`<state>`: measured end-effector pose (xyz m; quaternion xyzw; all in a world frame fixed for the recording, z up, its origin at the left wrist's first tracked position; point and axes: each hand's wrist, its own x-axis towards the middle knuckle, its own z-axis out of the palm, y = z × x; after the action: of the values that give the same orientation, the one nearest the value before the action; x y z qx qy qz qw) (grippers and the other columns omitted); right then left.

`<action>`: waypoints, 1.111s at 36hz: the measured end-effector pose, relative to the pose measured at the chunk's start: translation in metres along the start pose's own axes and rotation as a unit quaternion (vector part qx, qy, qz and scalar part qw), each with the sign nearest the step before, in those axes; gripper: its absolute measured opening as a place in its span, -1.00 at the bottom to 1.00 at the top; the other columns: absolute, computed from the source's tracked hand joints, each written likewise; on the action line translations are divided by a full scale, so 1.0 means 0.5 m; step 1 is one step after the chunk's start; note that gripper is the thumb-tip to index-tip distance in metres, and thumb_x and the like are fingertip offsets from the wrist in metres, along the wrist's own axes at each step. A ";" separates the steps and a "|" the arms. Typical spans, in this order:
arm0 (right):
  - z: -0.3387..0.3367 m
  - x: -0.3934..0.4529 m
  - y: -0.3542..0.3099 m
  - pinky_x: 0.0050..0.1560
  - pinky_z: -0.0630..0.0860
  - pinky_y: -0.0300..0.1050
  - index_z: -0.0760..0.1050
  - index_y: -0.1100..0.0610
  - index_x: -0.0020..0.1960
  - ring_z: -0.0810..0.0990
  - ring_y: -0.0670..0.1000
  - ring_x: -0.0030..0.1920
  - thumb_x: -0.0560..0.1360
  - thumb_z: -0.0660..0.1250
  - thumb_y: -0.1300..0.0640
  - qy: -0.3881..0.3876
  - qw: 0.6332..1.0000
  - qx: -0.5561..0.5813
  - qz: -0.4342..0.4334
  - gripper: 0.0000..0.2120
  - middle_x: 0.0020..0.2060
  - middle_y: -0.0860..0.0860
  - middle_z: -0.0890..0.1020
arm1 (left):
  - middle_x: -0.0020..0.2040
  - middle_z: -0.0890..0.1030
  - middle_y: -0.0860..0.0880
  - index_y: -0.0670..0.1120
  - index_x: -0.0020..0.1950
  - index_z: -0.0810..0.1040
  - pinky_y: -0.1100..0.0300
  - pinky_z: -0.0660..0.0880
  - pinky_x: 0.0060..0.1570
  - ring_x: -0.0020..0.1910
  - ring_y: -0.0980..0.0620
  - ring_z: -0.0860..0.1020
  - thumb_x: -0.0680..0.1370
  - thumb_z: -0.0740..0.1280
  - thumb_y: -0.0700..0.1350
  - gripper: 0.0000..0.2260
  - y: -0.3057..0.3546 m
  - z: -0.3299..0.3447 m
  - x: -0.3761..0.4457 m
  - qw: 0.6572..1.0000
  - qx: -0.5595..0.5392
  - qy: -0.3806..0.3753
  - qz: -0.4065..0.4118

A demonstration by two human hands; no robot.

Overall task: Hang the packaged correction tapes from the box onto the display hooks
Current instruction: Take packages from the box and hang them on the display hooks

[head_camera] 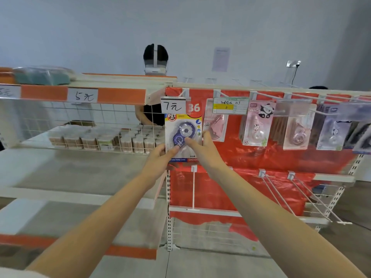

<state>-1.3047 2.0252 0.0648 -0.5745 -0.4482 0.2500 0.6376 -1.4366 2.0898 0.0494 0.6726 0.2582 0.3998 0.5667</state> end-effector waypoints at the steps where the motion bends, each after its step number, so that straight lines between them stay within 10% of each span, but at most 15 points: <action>1: 0.000 0.000 0.000 -0.23 0.41 -0.47 0.31 0.05 0.17 0.46 -0.31 -0.09 0.56 0.32 0.09 -0.001 1.000 -0.004 0.002 -0.75 -0.05 -0.22 0.48 | -0.20 0.64 -0.03 -0.05 -0.03 0.55 0.29 0.52 -0.41 -0.37 0.08 0.60 0.59 0.28 -0.10 -0.93 0.000 -0.001 0.000 1.000 -0.004 -0.002 -0.004; 10: 0.003 -0.007 0.013 0.13 0.55 0.10 0.37 0.13 0.16 0.58 0.00 0.10 0.53 0.35 0.05 0.014 0.999 -0.032 0.015 -0.71 0.07 -0.02 0.58 | -0.12 0.64 -0.09 -0.10 0.06 0.55 0.31 0.50 -0.43 -0.35 0.06 0.60 0.58 0.30 -0.09 -0.88 -0.011 0.003 -0.004 1.000 0.002 -0.016 -0.023; 14: -0.002 -0.004 0.008 0.10 0.49 -0.04 0.35 0.20 0.20 0.52 -0.02 0.06 0.54 0.33 0.02 0.032 0.999 -0.044 0.004 -0.65 0.08 0.05 0.56 | -0.15 0.64 -0.04 -0.08 0.02 0.53 0.32 0.50 -0.44 -0.38 0.11 0.60 0.58 0.31 -0.07 -0.90 -0.001 0.009 0.002 1.000 0.015 -0.010 -0.007; 18: 0.002 0.001 0.005 0.11 0.54 0.22 0.37 0.04 0.17 0.56 0.04 0.14 0.48 0.38 -0.06 0.020 0.998 -0.051 0.010 -0.64 0.11 -0.01 0.57 | -0.16 0.63 -0.05 -0.07 0.00 0.54 0.33 0.48 -0.46 -0.38 0.12 0.60 0.58 0.30 -0.06 -0.91 -0.004 0.008 0.010 1.000 0.012 -0.004 -0.012; 29: -0.008 -0.001 0.014 0.20 0.49 -0.03 0.48 0.04 0.22 0.55 -0.06 0.15 0.53 0.32 -0.06 -0.008 0.995 -0.095 -0.013 -0.69 0.13 -0.08 0.60 | -0.18 0.69 -0.01 -0.04 -0.09 0.61 0.15 0.56 -0.10 -0.21 0.04 0.65 0.59 0.26 0.05 -0.78 -0.002 -0.003 0.019 0.998 0.011 0.019 -0.052; 40: -0.038 -0.014 0.000 0.03 0.45 -0.26 0.42 -0.01 0.16 0.53 -0.19 -0.02 0.55 0.32 0.06 -0.054 0.992 -0.101 -0.058 -0.80 0.01 -0.17 0.57 | -0.30 0.66 0.09 -0.07 -0.12 0.56 0.33 0.52 -0.33 -0.32 0.19 0.62 0.53 0.33 -0.27 -0.89 0.017 0.021 0.024 0.999 -0.031 0.005 0.011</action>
<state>-1.2918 2.0099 0.0640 -0.5945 -0.5375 0.1962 0.5650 -1.4223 2.0915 0.0600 0.6557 0.2404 0.4171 0.5816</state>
